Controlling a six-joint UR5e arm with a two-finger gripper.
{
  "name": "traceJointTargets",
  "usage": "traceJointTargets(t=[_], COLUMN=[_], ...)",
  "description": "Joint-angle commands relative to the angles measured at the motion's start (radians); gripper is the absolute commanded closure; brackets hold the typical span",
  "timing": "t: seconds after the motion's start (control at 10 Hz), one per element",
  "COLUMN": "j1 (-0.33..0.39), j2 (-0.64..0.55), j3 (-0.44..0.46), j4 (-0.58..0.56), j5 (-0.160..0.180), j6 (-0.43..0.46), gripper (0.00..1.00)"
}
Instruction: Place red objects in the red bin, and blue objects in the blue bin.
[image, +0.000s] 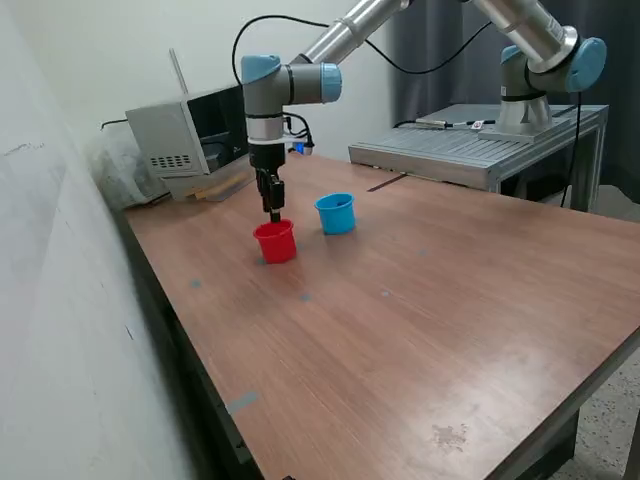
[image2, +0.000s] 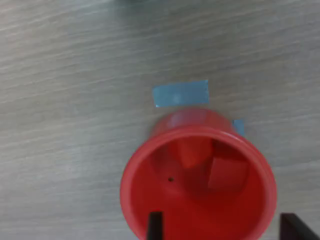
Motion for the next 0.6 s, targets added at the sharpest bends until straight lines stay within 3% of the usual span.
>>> traceJointTargets(t=[0.0,0.2,0.5], j1=[0.012,0.018,0.124], j2=[-0.045,-0.182,-0.451], j3=[0.031,0.107,0.192], j4=[0.010,0.054,0.281], j5=[-0.002,-0.002,-0.002], j6=[-0.013,-0.011,0.028], gripper=[0.00,0.00,0.00])
